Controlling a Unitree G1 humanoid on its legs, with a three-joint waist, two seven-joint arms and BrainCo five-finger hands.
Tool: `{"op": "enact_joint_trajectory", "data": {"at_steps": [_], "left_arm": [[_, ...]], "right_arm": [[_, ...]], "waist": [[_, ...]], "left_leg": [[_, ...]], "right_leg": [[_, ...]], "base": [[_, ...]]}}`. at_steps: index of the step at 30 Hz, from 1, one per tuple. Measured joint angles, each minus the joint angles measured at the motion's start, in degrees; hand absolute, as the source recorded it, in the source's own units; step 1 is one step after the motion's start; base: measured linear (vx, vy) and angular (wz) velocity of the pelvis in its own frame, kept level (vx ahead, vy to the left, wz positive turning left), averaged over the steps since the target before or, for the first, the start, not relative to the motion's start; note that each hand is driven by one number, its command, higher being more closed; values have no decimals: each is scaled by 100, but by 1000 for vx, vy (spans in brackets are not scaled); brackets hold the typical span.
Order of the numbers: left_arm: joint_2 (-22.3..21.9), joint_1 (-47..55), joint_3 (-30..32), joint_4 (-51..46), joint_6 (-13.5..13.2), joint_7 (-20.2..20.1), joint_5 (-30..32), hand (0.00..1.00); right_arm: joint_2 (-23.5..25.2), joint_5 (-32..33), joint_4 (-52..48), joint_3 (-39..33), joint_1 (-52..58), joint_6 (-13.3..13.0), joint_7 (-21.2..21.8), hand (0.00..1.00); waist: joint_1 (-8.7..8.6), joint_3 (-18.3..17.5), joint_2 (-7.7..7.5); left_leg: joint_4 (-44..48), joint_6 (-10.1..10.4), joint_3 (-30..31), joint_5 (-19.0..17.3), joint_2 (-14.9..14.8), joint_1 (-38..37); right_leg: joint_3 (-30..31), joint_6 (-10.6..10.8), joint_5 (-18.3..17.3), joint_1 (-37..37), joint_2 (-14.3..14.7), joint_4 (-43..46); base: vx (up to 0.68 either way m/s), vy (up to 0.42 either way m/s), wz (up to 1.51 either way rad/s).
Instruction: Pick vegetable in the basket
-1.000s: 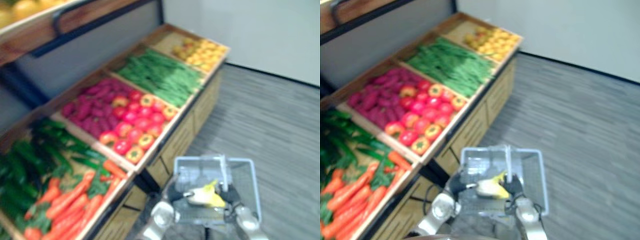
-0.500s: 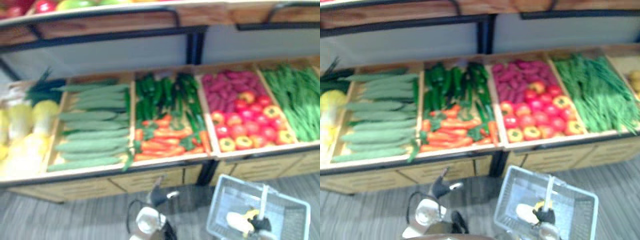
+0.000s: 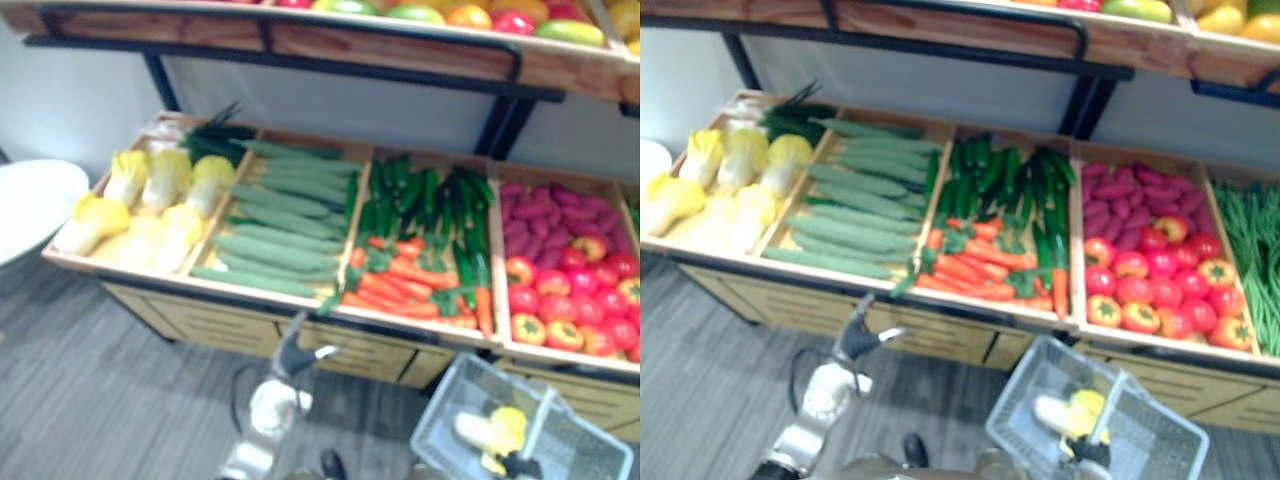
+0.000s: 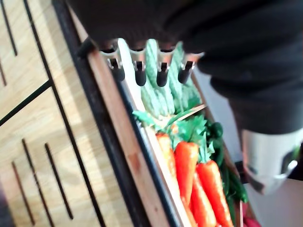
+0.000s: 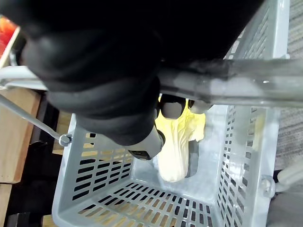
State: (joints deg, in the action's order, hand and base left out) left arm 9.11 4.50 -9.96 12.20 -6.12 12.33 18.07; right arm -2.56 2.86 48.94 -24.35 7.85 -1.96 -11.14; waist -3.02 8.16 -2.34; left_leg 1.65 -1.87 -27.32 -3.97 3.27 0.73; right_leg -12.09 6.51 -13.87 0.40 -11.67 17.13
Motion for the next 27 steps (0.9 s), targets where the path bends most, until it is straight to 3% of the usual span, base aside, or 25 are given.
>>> {"op": "enact_joint_trajectory", "data": {"at_steps": [1,2,6,8,10,12,18,27], "left_arm": [[-7,3,48,-146,-4,43,1,0],[3,-55,204,-467,-46,144,3,0],[79,-531,449,-504,-112,348,4,0],[224,-846,443,-413,-112,418,39,0],[489,-1320,439,-204,-90,556,125,0],[668,-1647,444,-115,-79,692,321,0],[1164,-2776,334,467,39,964,865,0],[1488,-3643,-264,1345,227,986,1482,0]], "right_arm": [[-12,-2,7,0,-4,9,-3,100],[-28,-7,51,4,-38,7,-4,100],[-18,-8,112,23,-44,21,4,100],[-11,-11,105,60,-49,22,10,100],[25,-15,90,78,-120,10,14,100],[19,-16,69,153,-157,-4,12,100],[-2,-46,-115,259,-486,-11,-24,100],[-207,-45,-155,466,-947,-112,-102,100]], "waist": [[13,5,25],[9,-33,180],[-17,-19,190],[-45,-16,184],[-193,35,202],[-190,82,216],[-478,405,299],[-562,952,436]], "left_leg": [[-50,2,-47,1,-30,-3],[-179,49,-179,32,-90,-22],[-478,169,-421,200,-171,-185],[-564,85,-534,295,-211,-215],[-677,-72,-681,444,-261,-193],[-694,-85,-839,461,-308,-137],[-676,-151,-1136,509,-413,187],[-582,-118,-1169,530,-514,402]], "right_leg": [[11,-22,56,7,44,-115],[39,-49,205,36,142,-407],[166,-89,464,120,288,-811],[226,-95,575,110,358,-949],[319,-57,738,65,452,-1116],[494,-89,812,-42,524,-1205],[816,-162,906,-472,639,-1218],[979,-216,941,-769,716,-1132]], "base": [[1,24,-46],[-1,16,-45],[-6,-16,-45],[28,-27,-38],[68,-29,-26],[55,-28,-48],[63,-43,-31],[45,-66,-11]]}}
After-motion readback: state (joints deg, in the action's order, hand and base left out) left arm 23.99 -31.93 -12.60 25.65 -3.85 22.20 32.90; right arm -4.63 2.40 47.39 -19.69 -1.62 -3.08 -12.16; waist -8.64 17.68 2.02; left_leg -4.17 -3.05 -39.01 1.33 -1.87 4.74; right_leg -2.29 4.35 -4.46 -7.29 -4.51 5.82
